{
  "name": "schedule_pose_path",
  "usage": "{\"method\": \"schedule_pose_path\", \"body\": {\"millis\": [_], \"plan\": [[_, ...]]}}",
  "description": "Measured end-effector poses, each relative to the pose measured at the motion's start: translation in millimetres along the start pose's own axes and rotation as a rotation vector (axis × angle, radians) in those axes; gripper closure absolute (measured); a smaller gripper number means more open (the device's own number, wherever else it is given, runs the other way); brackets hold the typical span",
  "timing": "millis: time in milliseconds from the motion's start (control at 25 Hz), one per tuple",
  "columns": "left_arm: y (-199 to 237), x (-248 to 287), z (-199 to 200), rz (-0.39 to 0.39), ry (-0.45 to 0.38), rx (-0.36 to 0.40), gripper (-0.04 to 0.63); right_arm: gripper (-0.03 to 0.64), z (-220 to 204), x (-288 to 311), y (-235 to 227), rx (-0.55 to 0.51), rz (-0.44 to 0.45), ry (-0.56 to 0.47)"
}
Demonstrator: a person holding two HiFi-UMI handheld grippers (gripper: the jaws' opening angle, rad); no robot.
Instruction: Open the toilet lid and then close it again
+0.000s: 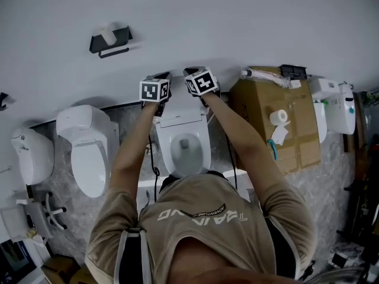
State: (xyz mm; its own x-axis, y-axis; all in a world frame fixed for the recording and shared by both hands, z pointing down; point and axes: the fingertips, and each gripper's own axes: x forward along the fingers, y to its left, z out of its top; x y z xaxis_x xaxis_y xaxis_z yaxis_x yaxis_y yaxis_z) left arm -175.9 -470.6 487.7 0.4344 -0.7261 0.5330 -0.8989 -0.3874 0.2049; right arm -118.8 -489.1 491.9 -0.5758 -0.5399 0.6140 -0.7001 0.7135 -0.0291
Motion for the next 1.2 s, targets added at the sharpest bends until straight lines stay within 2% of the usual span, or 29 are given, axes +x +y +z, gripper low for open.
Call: {"method": "schedule_pose_path", "body": {"millis": [480, 640, 800, 1200], "plan": [[12.8, 13.7, 11.8, 0.012, 0.010, 0.021, 0.594, 0.606, 12.0, 20.4, -15.4, 0.034, 0.021, 0.033], [11.8, 12.1, 9.6, -0.001, 0.014, 0.018, 0.594, 0.606, 19.9, 19.2, -21.3, -0.055, 0.010, 0.047], [8.1, 8.3, 9.5, 0.005, 0.000, 0.038, 0.594, 0.606, 30.7, 22.6, -30.6, -0.083, -0.007, 0.039], [0.3, 6.4, 3.0, -0.006, 0.022, 0.059, 0.594, 0.606, 19.7, 48.5, -26.0, -0.187, 0.047, 0.200]]}}
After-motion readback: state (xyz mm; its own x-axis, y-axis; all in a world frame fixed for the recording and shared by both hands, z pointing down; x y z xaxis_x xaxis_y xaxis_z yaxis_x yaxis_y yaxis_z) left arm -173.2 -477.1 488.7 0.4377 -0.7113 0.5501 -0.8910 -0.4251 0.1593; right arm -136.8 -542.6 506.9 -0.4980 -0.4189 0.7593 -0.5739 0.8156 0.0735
